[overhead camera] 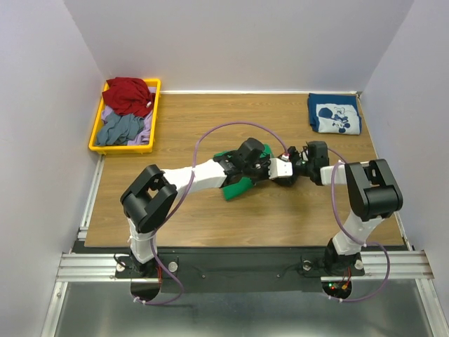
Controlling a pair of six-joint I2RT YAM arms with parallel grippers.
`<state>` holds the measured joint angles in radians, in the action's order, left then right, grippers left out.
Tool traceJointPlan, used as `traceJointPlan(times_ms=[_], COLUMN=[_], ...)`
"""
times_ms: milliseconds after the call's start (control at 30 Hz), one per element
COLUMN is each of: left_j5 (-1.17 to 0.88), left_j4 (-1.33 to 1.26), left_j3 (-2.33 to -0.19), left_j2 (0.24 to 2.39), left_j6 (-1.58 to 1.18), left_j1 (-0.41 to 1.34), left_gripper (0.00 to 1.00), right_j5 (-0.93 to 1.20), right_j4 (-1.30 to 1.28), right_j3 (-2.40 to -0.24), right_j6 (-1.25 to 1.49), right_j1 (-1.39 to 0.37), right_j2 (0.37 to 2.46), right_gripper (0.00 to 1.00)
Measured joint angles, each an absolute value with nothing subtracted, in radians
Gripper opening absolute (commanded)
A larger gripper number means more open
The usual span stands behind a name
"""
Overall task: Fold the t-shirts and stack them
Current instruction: Neatly place the folded tshirt to the corner
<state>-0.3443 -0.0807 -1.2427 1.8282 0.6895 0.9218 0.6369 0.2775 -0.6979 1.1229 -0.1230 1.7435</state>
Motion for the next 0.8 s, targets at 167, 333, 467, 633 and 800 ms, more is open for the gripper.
traceJointPlan(times_ms=[167, 333, 467, 633, 800], left_j5=[-0.351, -0.36, -0.364, -0.364, -0.373], left_j4=[-0.08, -0.075, -0.069, -0.071, -0.058], left_j3=[-1.278, -1.295, -1.31, -1.325, -1.333], left_j2=[1.854, 1.894, 1.901, 1.903, 1.903], left_j6=[0.685, 0.672, 0.664, 0.652, 0.611], left_j1=[0.914, 0.913, 0.909, 0.901, 0.88], left_gripper=[0.0, 0.0, 0.0, 0.0, 0.47], right_j5=[0.577, 0.511, 0.446, 0.405, 0.376], right_j4=[0.332, 0.371, 0.393, 0.393, 0.351], right_j3=[-0.757, -0.786, -0.794, -0.796, -0.826], right_j6=[1.162, 1.196, 1.211, 1.201, 1.104], right_j1=[-0.146, -0.165, -0.178, -0.18, -0.185], right_j2=[1.808, 1.845, 1.856, 1.871, 1.87], right_gripper=[0.59, 0.56, 0.37, 0.01, 0.01])
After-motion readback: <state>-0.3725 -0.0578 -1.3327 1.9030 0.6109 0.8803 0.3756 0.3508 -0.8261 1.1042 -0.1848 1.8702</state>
